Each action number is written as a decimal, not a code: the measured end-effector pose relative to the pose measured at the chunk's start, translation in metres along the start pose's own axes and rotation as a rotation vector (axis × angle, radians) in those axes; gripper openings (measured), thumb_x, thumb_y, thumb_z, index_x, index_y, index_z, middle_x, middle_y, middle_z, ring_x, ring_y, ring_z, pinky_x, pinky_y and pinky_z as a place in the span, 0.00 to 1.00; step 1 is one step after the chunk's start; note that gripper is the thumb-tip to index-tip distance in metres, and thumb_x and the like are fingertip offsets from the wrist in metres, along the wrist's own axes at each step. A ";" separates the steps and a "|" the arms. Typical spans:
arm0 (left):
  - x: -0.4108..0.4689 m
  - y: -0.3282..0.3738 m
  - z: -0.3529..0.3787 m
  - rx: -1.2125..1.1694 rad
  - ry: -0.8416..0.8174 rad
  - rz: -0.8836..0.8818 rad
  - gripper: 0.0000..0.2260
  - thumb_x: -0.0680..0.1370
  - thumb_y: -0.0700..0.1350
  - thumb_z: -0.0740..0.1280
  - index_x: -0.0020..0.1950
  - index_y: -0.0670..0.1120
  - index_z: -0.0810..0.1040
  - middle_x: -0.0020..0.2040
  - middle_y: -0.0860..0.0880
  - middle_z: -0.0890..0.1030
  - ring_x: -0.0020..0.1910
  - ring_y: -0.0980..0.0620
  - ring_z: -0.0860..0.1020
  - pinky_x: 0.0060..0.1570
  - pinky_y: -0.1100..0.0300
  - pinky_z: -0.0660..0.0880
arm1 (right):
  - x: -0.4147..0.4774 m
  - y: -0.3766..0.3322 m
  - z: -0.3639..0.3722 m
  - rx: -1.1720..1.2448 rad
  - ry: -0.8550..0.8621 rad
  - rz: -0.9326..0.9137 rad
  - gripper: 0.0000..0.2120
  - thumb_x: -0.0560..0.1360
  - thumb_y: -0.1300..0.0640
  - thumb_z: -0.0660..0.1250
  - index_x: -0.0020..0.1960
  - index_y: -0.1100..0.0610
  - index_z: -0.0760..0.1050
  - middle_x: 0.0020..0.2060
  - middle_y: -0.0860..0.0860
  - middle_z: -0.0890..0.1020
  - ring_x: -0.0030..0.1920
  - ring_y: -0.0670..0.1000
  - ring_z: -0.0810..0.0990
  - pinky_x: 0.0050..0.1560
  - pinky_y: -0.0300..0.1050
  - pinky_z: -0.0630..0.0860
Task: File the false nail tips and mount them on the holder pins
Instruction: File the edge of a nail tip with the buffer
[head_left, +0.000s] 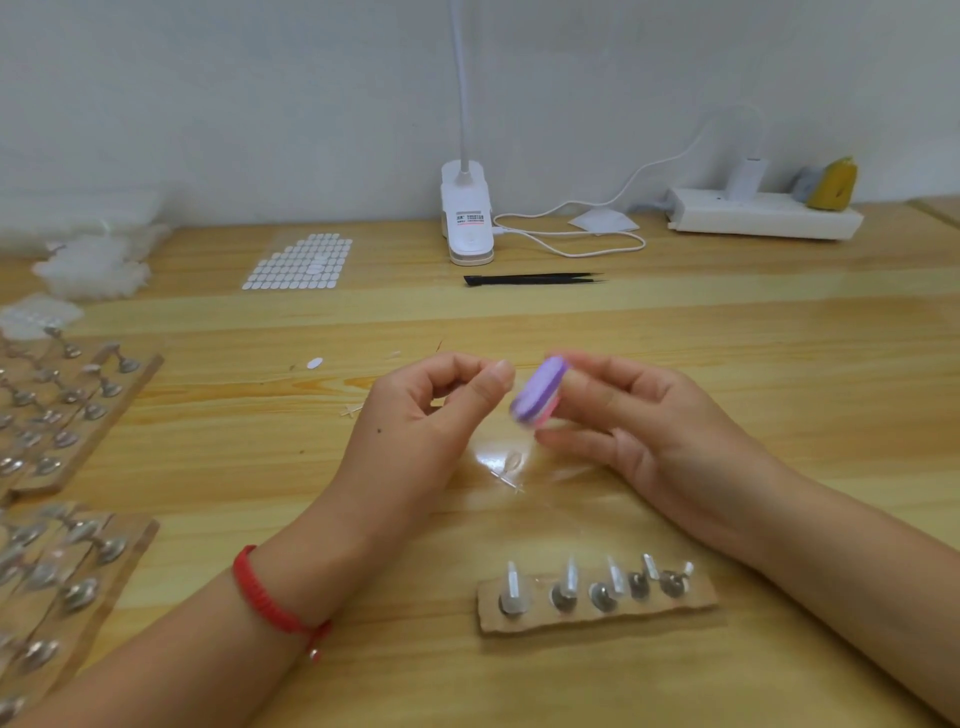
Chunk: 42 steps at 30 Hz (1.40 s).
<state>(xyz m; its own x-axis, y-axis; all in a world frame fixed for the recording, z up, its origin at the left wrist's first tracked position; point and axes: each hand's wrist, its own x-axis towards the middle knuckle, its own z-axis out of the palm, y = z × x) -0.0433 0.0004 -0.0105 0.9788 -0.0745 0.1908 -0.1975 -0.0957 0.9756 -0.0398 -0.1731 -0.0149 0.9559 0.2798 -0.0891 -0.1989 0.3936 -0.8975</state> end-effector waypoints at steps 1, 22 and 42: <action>0.000 0.000 0.000 0.001 -0.010 0.004 0.11 0.69 0.54 0.66 0.38 0.48 0.80 0.21 0.60 0.68 0.22 0.62 0.65 0.26 0.74 0.62 | -0.001 0.001 0.002 -0.053 -0.013 -0.007 0.18 0.68 0.59 0.70 0.56 0.64 0.79 0.45 0.58 0.86 0.44 0.52 0.85 0.42 0.40 0.80; 0.000 0.001 -0.002 -0.026 -0.063 -0.016 0.10 0.67 0.55 0.66 0.35 0.48 0.77 0.22 0.58 0.65 0.22 0.60 0.61 0.25 0.73 0.60 | -0.002 -0.001 0.003 0.026 0.097 -0.064 0.08 0.65 0.60 0.73 0.44 0.61 0.81 0.35 0.54 0.84 0.35 0.49 0.84 0.37 0.38 0.80; -0.005 0.001 0.002 -0.020 -0.182 0.001 0.08 0.71 0.51 0.71 0.34 0.49 0.79 0.31 0.38 0.66 0.28 0.55 0.64 0.28 0.68 0.62 | -0.002 -0.001 0.005 -0.063 0.065 -0.034 0.10 0.63 0.57 0.73 0.42 0.59 0.86 0.35 0.55 0.83 0.35 0.48 0.83 0.36 0.38 0.79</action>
<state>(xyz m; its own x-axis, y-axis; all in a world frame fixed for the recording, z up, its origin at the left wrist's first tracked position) -0.0487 -0.0018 -0.0105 0.9524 -0.2529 0.1704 -0.1952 -0.0761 0.9778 -0.0427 -0.1693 -0.0115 0.9743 0.2092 -0.0838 -0.1539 0.3459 -0.9256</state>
